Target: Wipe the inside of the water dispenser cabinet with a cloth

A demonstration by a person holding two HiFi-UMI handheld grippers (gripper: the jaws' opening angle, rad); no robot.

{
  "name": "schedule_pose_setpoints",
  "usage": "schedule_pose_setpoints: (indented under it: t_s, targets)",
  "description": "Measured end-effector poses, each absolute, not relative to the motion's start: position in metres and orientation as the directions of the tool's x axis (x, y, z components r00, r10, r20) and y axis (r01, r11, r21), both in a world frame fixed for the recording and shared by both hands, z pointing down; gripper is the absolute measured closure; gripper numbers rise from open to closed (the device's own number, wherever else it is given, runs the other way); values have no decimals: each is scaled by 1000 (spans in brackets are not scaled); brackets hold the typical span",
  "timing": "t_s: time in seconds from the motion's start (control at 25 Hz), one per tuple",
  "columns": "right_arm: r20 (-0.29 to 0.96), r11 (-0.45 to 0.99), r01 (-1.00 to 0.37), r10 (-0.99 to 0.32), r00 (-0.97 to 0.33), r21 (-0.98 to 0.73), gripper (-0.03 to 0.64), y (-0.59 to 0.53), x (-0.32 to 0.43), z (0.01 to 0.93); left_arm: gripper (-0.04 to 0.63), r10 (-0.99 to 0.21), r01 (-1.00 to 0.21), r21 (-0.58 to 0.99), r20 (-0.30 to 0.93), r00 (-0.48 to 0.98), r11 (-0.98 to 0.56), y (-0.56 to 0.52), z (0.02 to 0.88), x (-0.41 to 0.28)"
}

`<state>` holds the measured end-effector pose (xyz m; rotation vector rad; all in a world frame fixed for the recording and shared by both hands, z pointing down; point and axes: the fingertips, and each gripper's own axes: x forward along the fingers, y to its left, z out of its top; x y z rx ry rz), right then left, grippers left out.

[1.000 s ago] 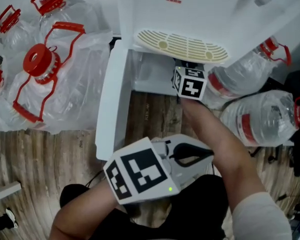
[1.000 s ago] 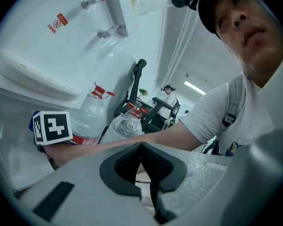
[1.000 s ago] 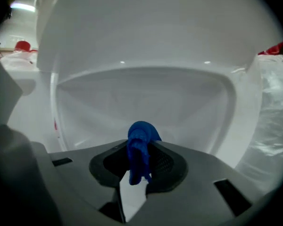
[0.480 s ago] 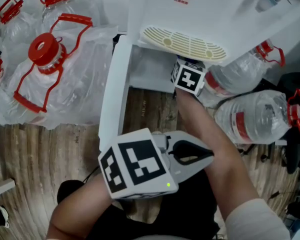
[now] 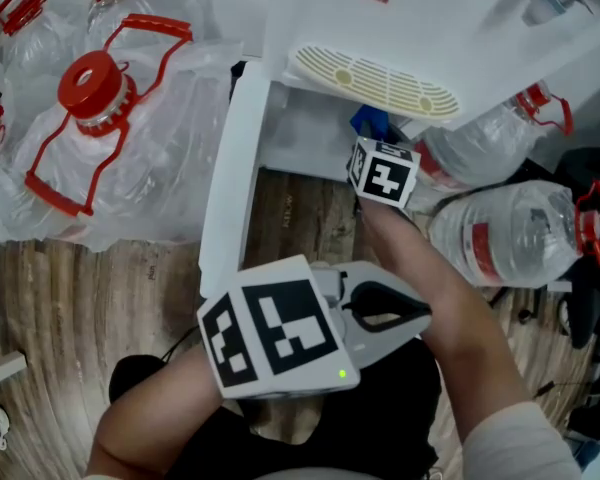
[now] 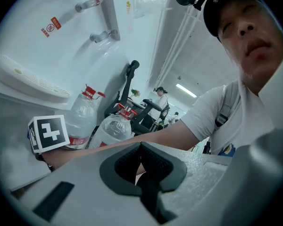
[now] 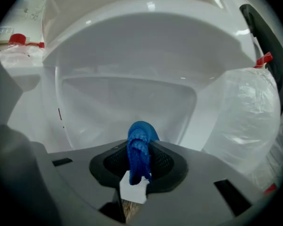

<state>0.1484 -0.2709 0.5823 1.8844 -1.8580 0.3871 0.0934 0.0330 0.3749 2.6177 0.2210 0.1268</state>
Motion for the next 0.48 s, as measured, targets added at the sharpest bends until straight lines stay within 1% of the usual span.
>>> schedule_pose_setpoints:
  t_s: [0.08, 0.2, 0.48]
  targets:
    - [508, 24, -991, -860, 47, 131, 532, -283, 142, 586, 592, 171, 126, 496, 47, 984, -859, 30, 375, 92]
    - [477, 34, -991, -878, 31, 128, 532, -310, 130, 584, 592, 156, 112, 499, 48, 987, -859, 26, 376, 89]
    - [532, -66, -996, -842, 84, 54, 532, -338, 138, 620, 592, 133, 79, 504, 71, 989, -860, 23, 382, 84]
